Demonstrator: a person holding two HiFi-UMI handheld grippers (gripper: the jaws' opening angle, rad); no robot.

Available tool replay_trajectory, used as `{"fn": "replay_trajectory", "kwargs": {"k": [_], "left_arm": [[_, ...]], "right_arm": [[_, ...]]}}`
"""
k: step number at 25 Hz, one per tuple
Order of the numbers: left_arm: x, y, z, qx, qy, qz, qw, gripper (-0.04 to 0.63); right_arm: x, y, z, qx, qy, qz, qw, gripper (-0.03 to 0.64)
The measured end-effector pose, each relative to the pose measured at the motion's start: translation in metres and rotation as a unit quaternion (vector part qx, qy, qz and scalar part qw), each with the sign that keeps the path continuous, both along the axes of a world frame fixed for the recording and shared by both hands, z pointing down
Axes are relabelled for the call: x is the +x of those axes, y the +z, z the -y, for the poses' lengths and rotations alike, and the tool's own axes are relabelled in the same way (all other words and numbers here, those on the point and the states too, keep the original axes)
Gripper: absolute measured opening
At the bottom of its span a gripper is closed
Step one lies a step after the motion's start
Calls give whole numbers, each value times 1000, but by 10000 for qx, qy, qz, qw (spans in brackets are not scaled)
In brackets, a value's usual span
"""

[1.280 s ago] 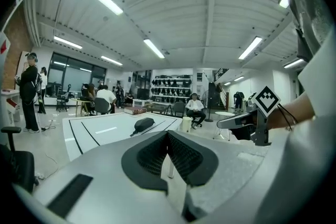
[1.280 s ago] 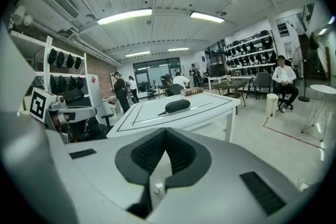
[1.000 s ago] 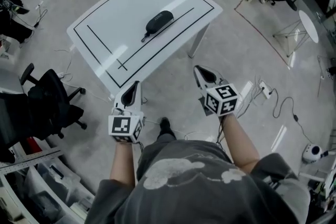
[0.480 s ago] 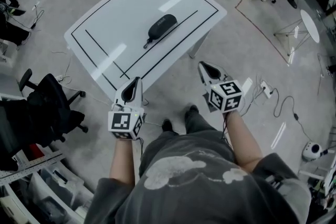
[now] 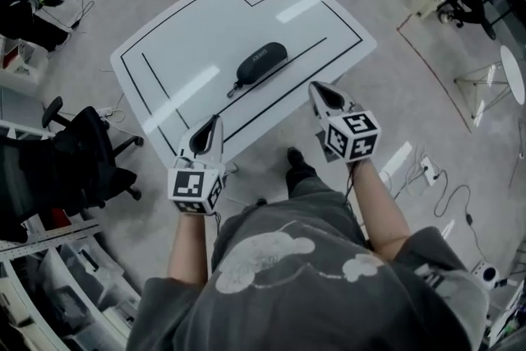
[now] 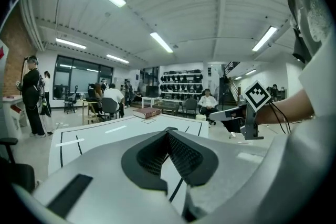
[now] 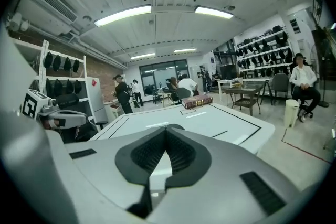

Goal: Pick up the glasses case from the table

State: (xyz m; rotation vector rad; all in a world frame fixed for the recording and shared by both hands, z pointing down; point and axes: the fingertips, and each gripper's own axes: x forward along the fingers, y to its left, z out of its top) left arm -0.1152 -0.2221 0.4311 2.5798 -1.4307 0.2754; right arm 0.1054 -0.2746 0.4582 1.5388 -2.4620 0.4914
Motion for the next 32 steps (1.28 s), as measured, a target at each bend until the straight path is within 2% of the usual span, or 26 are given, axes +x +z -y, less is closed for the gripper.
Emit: {"fn": "replay_trajectory", "kwargs": {"k": [9, 15, 20, 26, 29, 32], "left_arm": [[38, 16, 70, -292, -524, 239, 9979, 17], [66, 32, 96, -544, -456, 392, 9967, 128], [87, 52, 124, -735, -176, 967, 9924, 287], [106, 88, 148, -1266, 289, 1717, 9766, 356], [109, 107, 156, -1617, 572, 2147, 9615, 357], [113, 121, 166, -1797, 806, 2544, 9468, 357]], "right_arm": [[12, 6, 94, -113, -807, 90, 9966, 0], [20, 17, 131, -228, -1116, 136, 9934, 0], [23, 27, 156, -309, -1333, 144, 9905, 0], [24, 40, 182, -418, -1561, 154, 9867, 0], [23, 47, 193, -469, -1654, 138, 9850, 0], [23, 53, 201, -530, -1723, 143, 9835, 0]]}}
